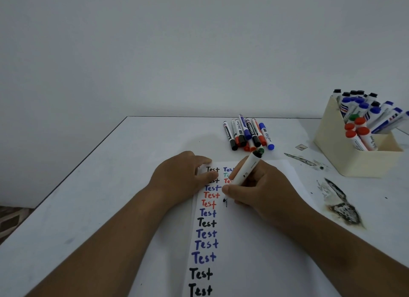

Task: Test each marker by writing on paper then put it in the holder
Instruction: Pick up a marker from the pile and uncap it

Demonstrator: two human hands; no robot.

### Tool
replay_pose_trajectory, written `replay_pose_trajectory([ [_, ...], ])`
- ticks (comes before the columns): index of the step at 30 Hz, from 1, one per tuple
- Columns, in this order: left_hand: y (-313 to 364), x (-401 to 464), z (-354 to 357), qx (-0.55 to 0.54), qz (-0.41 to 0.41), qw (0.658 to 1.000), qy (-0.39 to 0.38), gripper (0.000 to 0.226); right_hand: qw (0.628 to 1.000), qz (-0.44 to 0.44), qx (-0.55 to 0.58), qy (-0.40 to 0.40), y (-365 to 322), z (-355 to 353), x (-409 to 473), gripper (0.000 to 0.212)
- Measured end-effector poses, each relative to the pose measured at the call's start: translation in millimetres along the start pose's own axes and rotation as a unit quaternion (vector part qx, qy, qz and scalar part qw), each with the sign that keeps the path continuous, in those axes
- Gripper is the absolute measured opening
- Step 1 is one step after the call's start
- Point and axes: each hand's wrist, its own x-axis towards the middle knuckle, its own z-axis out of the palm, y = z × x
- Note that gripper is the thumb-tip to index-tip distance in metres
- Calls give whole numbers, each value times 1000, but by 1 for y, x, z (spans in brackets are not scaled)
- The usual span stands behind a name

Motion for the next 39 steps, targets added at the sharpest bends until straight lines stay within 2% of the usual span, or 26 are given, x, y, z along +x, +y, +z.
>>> replay_pose_trajectory([
  [4,-2,1,2,3,2,1000,10,61,1000,-19,-22,5,2,1,2,28],
  [11,-4,2,6,40,11,999,2,67,999,-8,28,39,2,-5,2,25],
  [15,-4,3,6,50,8,999,-10,66,1000,-4,4,27,1,-6,2,27],
  [23,-3,0,6,71,-5,996,-61,70,999,18,-31,8,1,-1,1,47],
  [30,0,1,3,81,15,994,-66,70,999,13,-32,14,1,-2,1,44],
  [36,0,0,2,67,10,994,-83,73,1000,-7,-23,18,1,-5,1,27],
  [39,-1,1,3,59,2,994,-92,76,1000,-5,-12,27,2,-5,2,26],
])
